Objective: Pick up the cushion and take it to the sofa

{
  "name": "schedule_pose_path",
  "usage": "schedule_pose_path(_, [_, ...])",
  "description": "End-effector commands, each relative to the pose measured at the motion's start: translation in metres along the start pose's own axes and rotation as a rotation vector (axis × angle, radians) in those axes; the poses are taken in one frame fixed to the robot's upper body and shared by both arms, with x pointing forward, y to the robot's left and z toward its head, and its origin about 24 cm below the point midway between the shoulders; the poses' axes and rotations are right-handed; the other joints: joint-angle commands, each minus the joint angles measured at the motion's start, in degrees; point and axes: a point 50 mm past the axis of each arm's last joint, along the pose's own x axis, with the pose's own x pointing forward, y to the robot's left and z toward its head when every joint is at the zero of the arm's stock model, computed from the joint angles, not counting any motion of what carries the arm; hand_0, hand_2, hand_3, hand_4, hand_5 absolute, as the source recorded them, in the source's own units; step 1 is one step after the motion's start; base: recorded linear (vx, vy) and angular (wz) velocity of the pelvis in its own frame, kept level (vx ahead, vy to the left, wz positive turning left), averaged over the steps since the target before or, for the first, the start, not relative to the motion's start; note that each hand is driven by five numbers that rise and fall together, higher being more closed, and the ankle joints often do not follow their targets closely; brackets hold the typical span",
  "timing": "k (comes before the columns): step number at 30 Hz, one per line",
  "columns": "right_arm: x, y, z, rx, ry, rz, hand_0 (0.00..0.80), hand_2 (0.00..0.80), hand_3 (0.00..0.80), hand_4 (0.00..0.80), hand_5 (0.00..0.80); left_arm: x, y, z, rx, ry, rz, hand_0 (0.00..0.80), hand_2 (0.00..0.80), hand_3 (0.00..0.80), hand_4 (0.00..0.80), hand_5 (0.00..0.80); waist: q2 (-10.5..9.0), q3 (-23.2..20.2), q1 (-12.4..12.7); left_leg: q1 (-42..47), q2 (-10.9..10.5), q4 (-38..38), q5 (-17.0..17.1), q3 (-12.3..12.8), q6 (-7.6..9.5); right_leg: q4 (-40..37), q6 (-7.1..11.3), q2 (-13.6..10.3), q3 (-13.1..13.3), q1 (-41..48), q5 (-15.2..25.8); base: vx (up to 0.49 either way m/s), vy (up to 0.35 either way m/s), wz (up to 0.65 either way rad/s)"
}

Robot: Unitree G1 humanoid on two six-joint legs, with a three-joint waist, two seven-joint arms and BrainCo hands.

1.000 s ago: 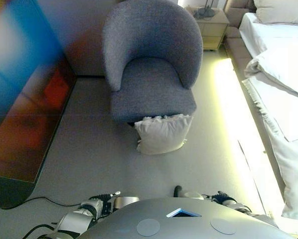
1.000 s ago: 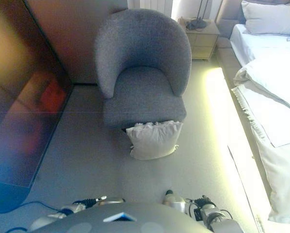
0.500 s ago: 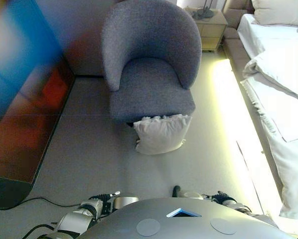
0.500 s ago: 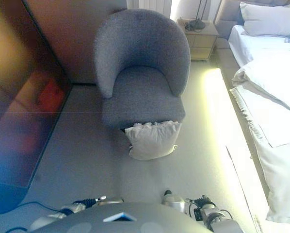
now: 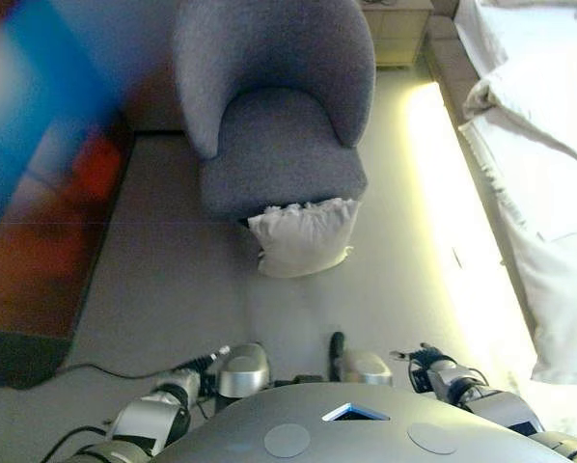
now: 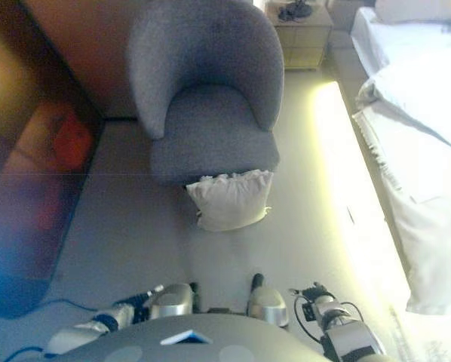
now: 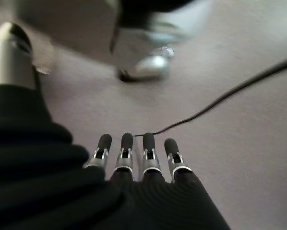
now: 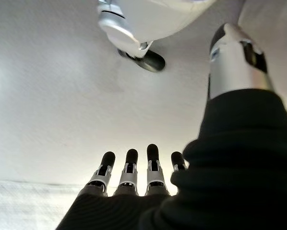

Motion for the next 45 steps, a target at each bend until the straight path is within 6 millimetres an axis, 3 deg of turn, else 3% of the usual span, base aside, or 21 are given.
schedule_pose_path(1, [0.001,-0.012,0.003,-0.006,0.001,-0.032,0.0,0.0,0.0,0.0,0.0,0.0,-0.01,-0.008,-0.026,0.028,-0.038,0.0,0.0,0.0,0.0,0.0,-0.55,0.5,1.8,-11.1,-1.9,-3.7,9.9,0.0,0.5,-16.9,3.05,1.1,3.1,16.2,3.5,0.601,0.112,0.4])
schedule_pose_path(3, [0.001,-0.011,0.0,-0.017,0.014,-0.035,0.0,0.0,0.0,0.0,0.0,0.0,-0.01,-0.014,-0.056,0.048,-0.042,0.0,0.0,0.0,0.0,0.0,0.06,0.1,3.2,-12.3,-1.2,-8.3,13.2,-0.3,-0.33,-16.9,2.92,1.3,5.4,19.4,1.2,0.51,0.106,0.18])
schedule_pose_path(8, [0.001,-0.008,-0.011,-0.008,0.073,-0.035,0.0,0.0,0.0,0.0,0.0,0.0,-0.008,-0.035,-0.091,0.113,-0.027,0.0,0.0,0.0,0.0,0.0,0.68,-1.5,5.8,-16.5,1.4,-11.2,15.5,-1.2,-1.74,-15.0,3.11,0.5,8.7,24.9,-6.1,0.6,0.142,-0.14])
schedule_pose_path(11, [0.0,-0.006,-0.015,0.013,0.102,-0.045,0.0,0.0,0.0,0.0,0.0,0.0,-0.007,-0.037,-0.065,0.125,-0.017,0.0,0.0,0.0,0.0,0.0,0.27,-2.4,5.7,-15.8,3.0,-9.7,12.5,1.5,-0.27,-11.7,4.79,-2.0,7.5,25.5,-7.2,0.569,0.243,-0.59])
schedule_pose_path(14, [0.0,-0.003,-0.018,0.05,0.103,-0.03,0.0,0.0,0.0,0.0,0.0,0.001,0.0,-0.03,0.022,0.097,0.006,0.0,0.0,0.0,0.0,0.0,-1.25,-3.5,5.6,-17.0,1.7,-3.4,10.7,2.3,1.75,-6.2,7.32,-4.4,6.6,25.3,-2.7,0.366,0.176,-0.56])
schedule_pose_path(15, [0.0,-0.003,-0.018,0.05,0.103,-0.03,0.0,0.0,0.0,0.0,0.0,0.001,0.0,-0.03,0.022,0.097,0.006,0.0,0.0,0.0,0.0,0.0,-1.3,-3.5,5.6,-17.1,1.7,-3.3,10.6,2.3,1.77,-6.2,7.35,-4.4,6.6,25.2,-2.7,0.39,0.188,-0.4])
schedule_pose_path(16, [0.0,0.0,-0.015,0.02,0.079,-0.032,0.0,0.0,0.0,0.0,0.0,0.001,0.003,-0.02,0.023,0.067,0.001,0.0,0.0,0.0,0.0,0.0,-3.05,-4.7,5.6,-17.3,-0.6,-1.1,7.6,2.5,4.82,-0.4,10.21,-6.4,6.2,23.0,6.1,0.461,0.216,-0.4])
schedule_pose_path(17, [0.0,0.0,-0.014,0.01,0.068,-0.037,0.0,0.0,0.0,0.0,0.0,0.001,0.006,-0.014,0.018,0.059,0.002,0.0,0.0,0.0,0.0,0.0,-3.31,-5.3,5.7,-16.7,-1.3,-1.1,6.6,2.4,5.98,3.7,11.63,-6.9,5.4,21.5,9.8,0.58,0.263,-0.5])
schedule_pose_path(19, [0.0,-0.001,-0.009,0.015,0.044,-0.058,0.0,0.0,0.0,0.0,0.0,0.0,0.011,-0.003,0.049,0.039,0.01,0.0,0.0,0.0,0.0,0.0,-3.0,-5.8,5.6,-14.6,-2.6,-1.4,5.0,0.9,6.97,11.8,12.05,-8.5,3.9,16.2,16.2,0.418,0.164,-0.17])
schedule_pose_path(21, [0.0,-0.003,-0.001,0.034,0.015,-0.068,0.0,0.0,0.0,0.0,0.0,0.0,0.014,0.004,0.059,0.028,0.022,0.0,0.0,0.0,0.0,0.0,-2.57,-5.5,4.1,-11.3,-3.5,-2.5,3.6,0.4,7.75,18.1,11.65,-9.2,3.1,9.3,17.7,0.393,0.138,0.18])
schedule_pose_path(23, [0.0,-0.002,0.007,0.07,-0.001,-0.066,0.0,0.0,0.0,0.0,0.0,-0.001,0.016,0.014,0.06,0.012,0.016,0.0,0.0,0.0,0.0,0.0,-2.07,-4.7,2.5,-8.7,-4.0,-3.7,3.1,0.1,7.99,16.6,10.89,-6.6,1.1,3.3,15.1,0.299,0.047,0.07])
schedule_pose_path(24, [-0.001,-0.003,0.01,0.079,-0.013,-0.068,0.0,0.0,0.0,0.0,0.0,-0.002,0.016,0.02,0.057,-0.001,0.013,0.0,0.0,0.0,0.0,0.0,-1.79,-4.1,1.6,-7.1,-4.4,-4.4,2.7,0.3,7.88,14.1,10.5,-5.8,-1.7,0.3,13.5,0.243,-0.015,0.12])
schedule_pose_path(27, [-0.001,-0.007,0.015,0.061,-0.036,-0.088,0.0,0.0,0.0,0.0,0.0,-0.003,0.015,0.029,0.024,-0.01,0.015,0.0,0.0,0.0,0.0,0.0,-0.89,-2.6,-0.3,-1.4,-4.3,-6.6,1.0,0.3,6.84,7.5,9.37,-8.3,-8.5,-6.4,13.3,0.229,-0.06,0.07])
schedule_pose_path(30, [-0.001,-0.009,0.015,0.082,-0.05,-0.078,0.0,0.0,0.0,0.0,0.0,-0.004,0.015,0.033,0.01,-0.013,0.029,0.0,0.0,0.0,0.0,0.0,-1.17,-1.4,-1.8,1.0,-3.4,-7.5,-0.2,0.5,5.32,0.2,9.63,-11.7,-8.5,-7.5,15.9,0.212,-0.157,0.23])
schedule_pose_path(33, [0.0,-0.009,0.01,0.031,-0.034,-0.08,0.0,0.0,0.0,0.0,0.0,-0.003,0.013,0.026,0.002,0.004,0.027,0.0,0.0,0.0,0.0,0.0,-1.94,-1.5,-2.7,2.3,-2.4,-6.9,-1.3,0.3,3.9,-8.3,10.77,-14.7,-6.3,-5.6,18.4,0.255,-0.2,0.51])
schedule_pose_path(36, [0.0,-0.007,0.004,-0.033,-0.01,-0.072,0.0,0.0,0.0,0.0,0.0,-0.002,0.015,0.018,-0.031,0.019,0.044,0.0,0.0,0.0,0.0,0.0,-2.4,-1.6,-2.6,3.0,-0.6,-5.6,-2.6,-0.1,2.68,-10.9,11.73,-17.0,-5.3,-4.3,19.7,0.194,-0.224,0.22])
schedule_pose_path(37, [0.0,-0.007,0.003,-0.046,-0.002,-0.068,0.0,0.0,0.0,0.0,0.0,-0.001,0.017,0.015,-0.042,0.023,0.051,0.0,0.0,0.0,0.0,0.0,-2.5,-1.5,-2.3,3.2,0.1,-5.0,-2.8,0.0,2.4,-10.8,11.92,-17.5,-5.7,-3.8,19.6,0.206,-0.327,-0.14])
schedule_pose_path(39, [0.0,-0.006,0.001,-0.096,0.014,-0.06,0.0,0.0,0.0,0.0,0.0,-0.001,0.02,0.008,-0.06,0.044,0.065,0.0,0.0,0.0,0.0,0.0,-2.59,-1.8,-0.9,2.9,2.2,-3.6,-2.4,1.3,1.38,-11.3,12.12,-18.6,-9.5,-1.9,18.2,0.152,-0.299,-0.24])
schedule_pose_path(42, [0.0,-0.005,0.001,-0.097,0.034,-0.047,0.0,0.0,0.0,0.0,0.0,0.0,0.022,0.001,-0.063,0.067,0.075,0.0,0.0,0.0,0.0,0.0,-3.08,-1.8,0.1,1.8,4.5,-2.3,-1.6,0.3,-0.04,-13.3,12.26,-16.7,-10.1,-0.7,16.5,0.095,-0.258,0.0])
schedule_pose_path(45, [0.0,-0.011,0.008,-0.065,0.028,-0.062,0.0,0.0,0.0,0.0,0.0,0.0,0.016,0.005,-0.047,0.052,0.072,0.0,0.0,0.0,0.0,0.0,-2.38,-0.9,0.9,-0.1,6.7,-2.3,0.4,-0.9,-1.71,-14.2,11.4,-15.1,-11.1,-0.2,15.3,-0.025,-0.151,-0.04])
